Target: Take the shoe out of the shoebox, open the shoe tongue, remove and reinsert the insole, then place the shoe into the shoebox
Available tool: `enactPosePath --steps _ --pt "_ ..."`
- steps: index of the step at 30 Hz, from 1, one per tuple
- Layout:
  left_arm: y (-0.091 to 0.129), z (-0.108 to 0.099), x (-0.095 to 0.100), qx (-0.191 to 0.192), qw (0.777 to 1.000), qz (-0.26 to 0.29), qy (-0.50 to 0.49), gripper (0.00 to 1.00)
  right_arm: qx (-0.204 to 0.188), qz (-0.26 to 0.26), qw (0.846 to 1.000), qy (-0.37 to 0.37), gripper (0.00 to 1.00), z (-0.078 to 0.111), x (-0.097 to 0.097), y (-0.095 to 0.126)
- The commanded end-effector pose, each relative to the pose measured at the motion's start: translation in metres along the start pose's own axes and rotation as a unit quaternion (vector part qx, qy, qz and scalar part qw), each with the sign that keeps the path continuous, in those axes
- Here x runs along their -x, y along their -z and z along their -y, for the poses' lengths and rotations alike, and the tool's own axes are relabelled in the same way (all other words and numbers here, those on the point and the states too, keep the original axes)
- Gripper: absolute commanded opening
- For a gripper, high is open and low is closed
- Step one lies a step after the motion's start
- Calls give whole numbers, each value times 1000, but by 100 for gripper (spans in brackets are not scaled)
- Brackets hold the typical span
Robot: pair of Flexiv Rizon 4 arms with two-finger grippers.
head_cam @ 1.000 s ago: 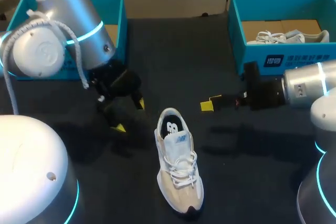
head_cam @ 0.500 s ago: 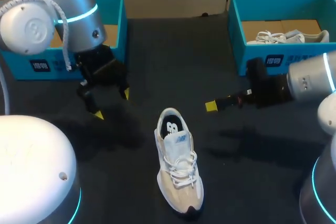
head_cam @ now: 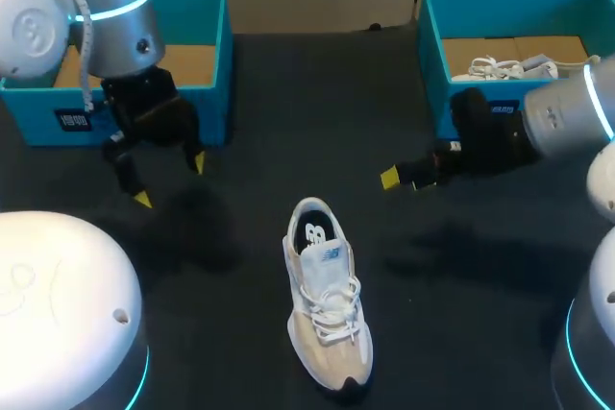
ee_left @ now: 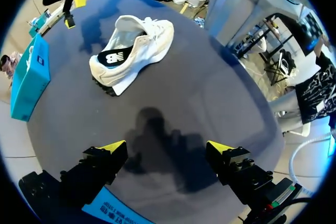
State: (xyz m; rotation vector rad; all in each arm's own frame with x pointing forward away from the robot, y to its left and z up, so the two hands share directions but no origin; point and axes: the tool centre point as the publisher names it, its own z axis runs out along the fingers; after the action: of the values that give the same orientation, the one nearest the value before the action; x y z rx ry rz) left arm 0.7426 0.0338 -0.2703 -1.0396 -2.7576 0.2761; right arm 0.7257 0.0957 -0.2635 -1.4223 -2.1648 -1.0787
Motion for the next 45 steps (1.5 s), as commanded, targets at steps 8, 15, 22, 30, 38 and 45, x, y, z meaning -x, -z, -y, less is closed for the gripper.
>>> enactPosePath --steps 8,15,22,30,38,45 --pt "21 -22 -7 -8 1000 -10 -7 100 -85 58 994 -39 100 -14 1 4" --pt "29 -38 -10 -21 999 -34 -21 100 -107 130 983 -69 100 -13 -2 3" --pt "29 -38 -10 -21 999 -34 -21 100 -108 144 981 -75 100 -13 -3 3" --pt "29 -38 -10 -21 999 -34 -21 100 -108 144 981 -75 100 -13 -3 3" --pt "35 -43 -3 27 995 -24 -98 100 -114 218 968 -50 100 -17 -26 -15" --pt "41 -60 -3 33 993 -17 -114 100 -94 276 955 -45 100 -16 -41 -17"
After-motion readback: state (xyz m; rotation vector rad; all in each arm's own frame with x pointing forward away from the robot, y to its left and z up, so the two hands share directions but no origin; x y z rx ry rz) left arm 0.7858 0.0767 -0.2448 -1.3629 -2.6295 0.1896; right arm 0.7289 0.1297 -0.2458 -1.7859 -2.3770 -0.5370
